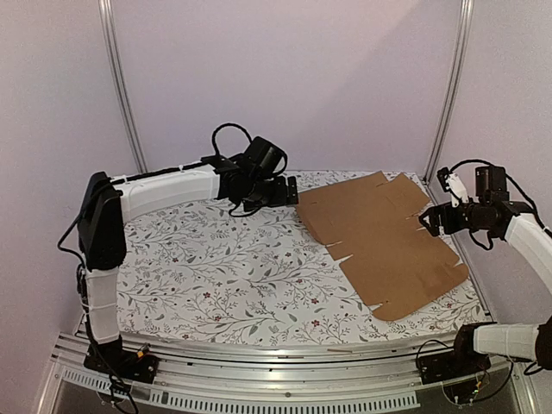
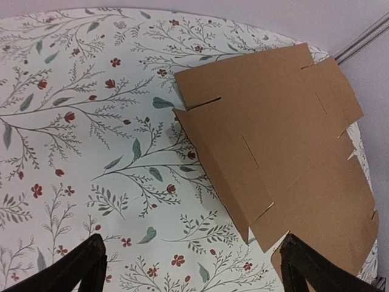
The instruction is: Fold the paper box
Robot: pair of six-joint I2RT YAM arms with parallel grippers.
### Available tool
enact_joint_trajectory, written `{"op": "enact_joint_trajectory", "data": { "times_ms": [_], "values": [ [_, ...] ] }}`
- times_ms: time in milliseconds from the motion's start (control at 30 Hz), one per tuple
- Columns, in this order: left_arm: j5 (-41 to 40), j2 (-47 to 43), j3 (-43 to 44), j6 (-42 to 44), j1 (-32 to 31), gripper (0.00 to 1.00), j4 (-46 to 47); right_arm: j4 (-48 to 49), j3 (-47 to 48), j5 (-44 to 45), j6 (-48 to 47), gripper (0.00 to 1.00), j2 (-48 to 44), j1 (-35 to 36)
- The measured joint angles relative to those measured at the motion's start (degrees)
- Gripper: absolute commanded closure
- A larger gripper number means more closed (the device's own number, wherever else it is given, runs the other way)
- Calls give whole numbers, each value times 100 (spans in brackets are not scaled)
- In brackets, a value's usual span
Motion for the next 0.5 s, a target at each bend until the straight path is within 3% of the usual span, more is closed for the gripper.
{"op": "enact_joint_trajectory", "data": {
  "times_ms": [233, 500],
  "values": [
    [133, 1233, 1182, -577, -61, 8, -315, 125, -181, 179, -208, 1, -319, 0],
    [380, 2162, 2085, -1051, -55, 16, -516, -90, -195, -225, -660, 1, -334, 0]
  ]
}}
